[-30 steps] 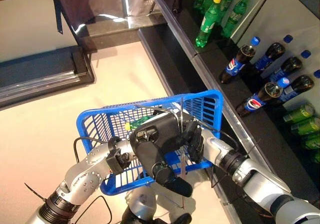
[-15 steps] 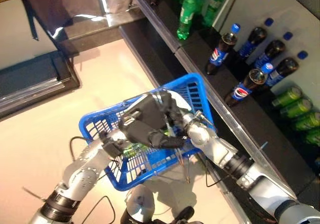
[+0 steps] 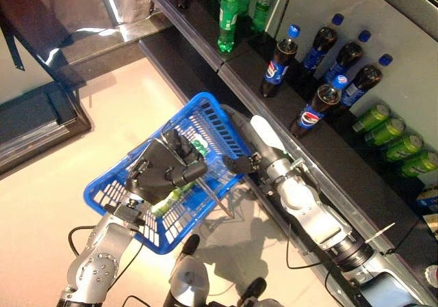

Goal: Pick up the drink and place into the basket.

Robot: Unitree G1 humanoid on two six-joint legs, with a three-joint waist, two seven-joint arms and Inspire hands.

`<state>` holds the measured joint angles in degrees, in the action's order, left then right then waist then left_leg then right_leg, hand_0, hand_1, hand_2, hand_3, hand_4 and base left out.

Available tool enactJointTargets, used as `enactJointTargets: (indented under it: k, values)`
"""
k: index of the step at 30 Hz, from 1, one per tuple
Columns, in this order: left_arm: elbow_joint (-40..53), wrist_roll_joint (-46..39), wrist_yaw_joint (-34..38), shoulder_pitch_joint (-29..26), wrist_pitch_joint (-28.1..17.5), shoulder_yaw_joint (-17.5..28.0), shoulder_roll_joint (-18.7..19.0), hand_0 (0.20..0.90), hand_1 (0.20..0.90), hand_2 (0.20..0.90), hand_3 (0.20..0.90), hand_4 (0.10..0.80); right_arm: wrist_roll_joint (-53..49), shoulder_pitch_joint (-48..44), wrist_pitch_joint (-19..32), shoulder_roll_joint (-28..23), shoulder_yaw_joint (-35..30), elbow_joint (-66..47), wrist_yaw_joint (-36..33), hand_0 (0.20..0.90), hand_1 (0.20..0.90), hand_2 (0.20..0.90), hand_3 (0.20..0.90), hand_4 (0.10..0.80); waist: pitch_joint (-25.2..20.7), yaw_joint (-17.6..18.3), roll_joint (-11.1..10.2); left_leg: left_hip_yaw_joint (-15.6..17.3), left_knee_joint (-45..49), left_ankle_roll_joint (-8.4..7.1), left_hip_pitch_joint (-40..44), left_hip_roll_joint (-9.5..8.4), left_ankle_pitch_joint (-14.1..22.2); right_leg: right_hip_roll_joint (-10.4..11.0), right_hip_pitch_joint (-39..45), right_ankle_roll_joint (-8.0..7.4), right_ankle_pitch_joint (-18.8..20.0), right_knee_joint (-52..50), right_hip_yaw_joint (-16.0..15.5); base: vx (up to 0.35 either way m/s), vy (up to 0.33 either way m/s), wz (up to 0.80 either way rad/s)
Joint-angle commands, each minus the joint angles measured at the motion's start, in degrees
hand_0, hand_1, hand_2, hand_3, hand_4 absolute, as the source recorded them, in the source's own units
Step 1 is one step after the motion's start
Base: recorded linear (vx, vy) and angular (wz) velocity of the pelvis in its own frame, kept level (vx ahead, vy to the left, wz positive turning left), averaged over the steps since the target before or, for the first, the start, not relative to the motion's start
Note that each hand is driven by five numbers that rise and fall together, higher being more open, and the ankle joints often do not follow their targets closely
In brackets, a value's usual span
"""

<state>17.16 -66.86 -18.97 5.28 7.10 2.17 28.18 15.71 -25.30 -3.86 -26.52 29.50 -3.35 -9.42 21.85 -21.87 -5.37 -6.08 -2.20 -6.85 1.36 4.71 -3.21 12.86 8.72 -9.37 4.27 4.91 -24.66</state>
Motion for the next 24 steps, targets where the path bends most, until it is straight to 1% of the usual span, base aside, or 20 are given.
enactJointTargets:
  k: [1, 2, 3, 8, 12, 17, 18, 20, 22, 24]
  values:
    - [11.3, -5.2, -7.1, -6.6, -12.0, 1.9, -3.8, 0.300, 0.300, 0.300, 0.200, 0.100, -1.6, 1.6, 4.5, -0.6, 1.2, -2.1, -4.1, 0.900, 0.900, 0.900, 0.900, 0.800, -19.4, 0.7, 3.0, 1.1, -2.8, 0.75, 1.6, 1.29, 1.0, 1.4, 2.1, -1.83, -2.6, -2.0, 0.0, -0.004, 0.006, -0.04]
    - [11.3, -5.1, -7.1, -6.6, -12.0, 1.9, -3.8, 0.300, 0.300, 0.300, 0.200, 0.100, -1.6, 1.6, 4.4, -0.6, 1.2, -2.1, -4.1, 0.900, 0.900, 0.900, 0.900, 0.800, -19.4, 0.7, 3.0, 1.1, -2.8, 0.75, 1.6, 1.29, 1.0, 1.4, 2.1, -1.83, -2.6, -2.0, 0.0, -0.019, 0.023, -0.07]
    - [10.0, -3.9, -5.8, -6.4, -12.9, 2.4, -3.9, 0.300, 0.300, 0.300, 0.200, 0.100, -3.2, 2.7, 5.4, -1.4, 0.0, -4.3, -3.9, 0.900, 0.900, 0.900, 0.900, 0.800, -19.4, 1.5, 3.3, 1.6, -2.8, 0.69, 1.7, 1.38, 0.9, 1.4, 2.1, -1.88, -2.6, -2.0, 0.4, -0.022, 0.024, -0.07]
    - [8.3, -2.7, -4.7, -5.4, -14.5, 3.0, -4.4, 0.300, 0.300, 0.300, 0.200, 0.100, -4.6, 6.5, 7.9, -1.6, -1.9, -6.6, -4.3, 0.900, 0.900, 0.900, 0.900, 0.800, -19.3, 2.7, 3.7, 2.1, -2.8, 0.70, 1.7, 1.46, 1.0, 1.5, 1.9, -1.96, -2.6, -1.9, 0.9, -0.029, 0.015, -0.11]
    - [7.2, -2.1, -3.4, -4.7, -15.1, 3.7, -4.9, 0.300, 0.300, 0.300, 0.200, 0.100, -5.2, 9.0, 9.5, -1.4, -3.2, -7.2, -4.7, 0.900, 0.900, 0.900, 0.900, 0.800, -19.4, 3.5, 4.0, 2.5, -2.8, 0.72, 1.8, 1.45, 1.1, 1.5, 1.8, -2.08, -2.4, -1.7, 1.4, -0.008, 0.006, -0.02]
    - [3.4, -0.6, -2.1, -3.0, -16.7, 5.1, -5.9, 0.300, 0.300, 0.300, 0.200, 0.100, -5.7, 14.0, 12.1, -0.6, -5.2, -6.3, -5.3, 0.900, 0.900, 0.900, 0.900, 0.800, -19.2, 5.3, 4.4, 3.8, -2.8, 0.71, 2.0, 1.66, 1.2, 1.7, 1.4, -2.29, -2.1, -1.4, 2.7, -0.028, 0.013, -0.16]
    - [0.5, -0.1, -1.5, -2.1, -17.5, 5.9, -6.3, 0.300, 0.300, 0.300, 0.200, 0.100, -7.4, 16.2, 12.8, -0.3, -6.5, -5.0, -4.6, 0.900, 0.900, 0.900, 0.900, 0.800, -19.0, 6.3, 4.4, 4.4, -2.8, 0.70, 2.2, 1.76, 1.3, 1.8, 1.3, -2.32, -2.0, -1.4, 3.2, -0.025, 0.009, -0.20]
    - [-2.2, 0.6, -0.7, -1.5, -18.0, 6.7, -6.9, 0.300, 0.300, 0.300, 0.200, 0.100, -8.0, 18.0, 13.2, 0.2, -7.7, -3.7, -3.6, 0.900, 0.900, 0.900, 0.900, 0.800, -19.0, 7.3, 4.4, 4.9, -2.8, 0.72, 2.5, 1.81, 1.4, 1.9, 1.1, -2.41, -2.0, -1.4, 3.8, -0.021, 0.007, -0.17]
    - [-3.1, 1.2, -0.5, -1.3, -18.3, 6.9, -7.2, 0.300, 0.300, 0.300, 0.200, 0.100, -8.4, 18.5, 13.1, 0.4, -8.0, -3.2, -3.4, 0.900, 0.900, 0.900, 0.900, 0.800, -18.9, 7.6, 4.4, 5.0, -2.8, 0.73, 2.5, 1.83, 1.5, 2.0, 1.0, -2.42, -2.0, -1.5, 3.9, -0.010, 0.004, -0.09]
    - [-8.2, 2.6, 0.3, -0.5, -19.2, 8.2, -7.8, 0.300, 0.300, 0.300, 0.200, 0.100, -11.3, 21.2, 13.3, 1.2, -10.1, -0.2, -2.1, 0.900, 0.900, 0.900, 0.900, 0.800, -18.7, 9.1, 4.4, 5.7, -2.8, 0.79, 3.0, 1.82, 1.7, 2.2, 0.8, -2.47, -1.9, -1.5, 4.7, -0.022, 0.000, -0.28]
